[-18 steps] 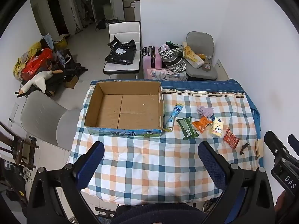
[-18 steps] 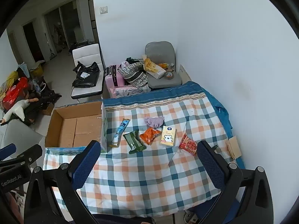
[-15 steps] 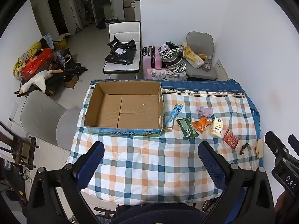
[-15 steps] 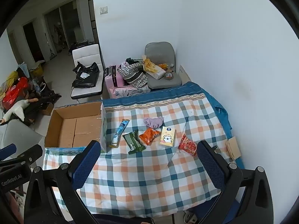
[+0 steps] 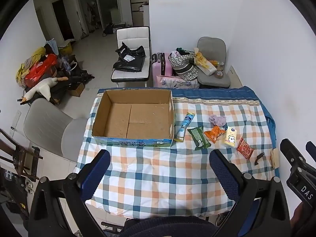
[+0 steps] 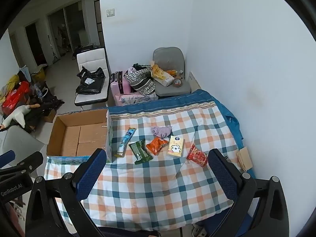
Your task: Organize soft objects
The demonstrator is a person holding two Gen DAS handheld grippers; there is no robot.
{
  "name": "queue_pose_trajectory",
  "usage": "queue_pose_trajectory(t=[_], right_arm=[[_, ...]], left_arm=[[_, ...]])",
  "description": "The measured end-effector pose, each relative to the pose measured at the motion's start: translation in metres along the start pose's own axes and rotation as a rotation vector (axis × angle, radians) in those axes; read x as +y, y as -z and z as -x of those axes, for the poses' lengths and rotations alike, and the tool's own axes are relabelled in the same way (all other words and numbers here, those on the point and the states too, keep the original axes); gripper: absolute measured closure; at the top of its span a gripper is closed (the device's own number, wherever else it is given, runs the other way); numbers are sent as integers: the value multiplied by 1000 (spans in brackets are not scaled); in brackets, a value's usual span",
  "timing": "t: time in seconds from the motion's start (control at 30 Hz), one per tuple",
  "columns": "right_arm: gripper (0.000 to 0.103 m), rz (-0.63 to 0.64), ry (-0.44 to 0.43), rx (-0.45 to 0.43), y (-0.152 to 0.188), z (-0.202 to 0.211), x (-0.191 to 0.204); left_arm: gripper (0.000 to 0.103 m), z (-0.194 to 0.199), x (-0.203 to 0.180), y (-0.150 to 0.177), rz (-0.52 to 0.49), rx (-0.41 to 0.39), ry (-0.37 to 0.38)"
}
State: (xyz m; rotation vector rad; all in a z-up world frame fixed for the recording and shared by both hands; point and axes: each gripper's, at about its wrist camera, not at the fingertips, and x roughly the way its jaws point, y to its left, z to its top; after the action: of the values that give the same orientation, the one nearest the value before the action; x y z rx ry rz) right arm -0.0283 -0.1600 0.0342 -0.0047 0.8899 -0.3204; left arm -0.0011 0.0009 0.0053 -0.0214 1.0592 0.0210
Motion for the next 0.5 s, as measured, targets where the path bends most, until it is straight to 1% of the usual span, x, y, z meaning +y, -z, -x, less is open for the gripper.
queue_pose_trajectory(t=[0.5], right_arm=[[0,1,3,-14,-1,3,0]], left_arm=[[0,3,1,-2,2,-15,-1]])
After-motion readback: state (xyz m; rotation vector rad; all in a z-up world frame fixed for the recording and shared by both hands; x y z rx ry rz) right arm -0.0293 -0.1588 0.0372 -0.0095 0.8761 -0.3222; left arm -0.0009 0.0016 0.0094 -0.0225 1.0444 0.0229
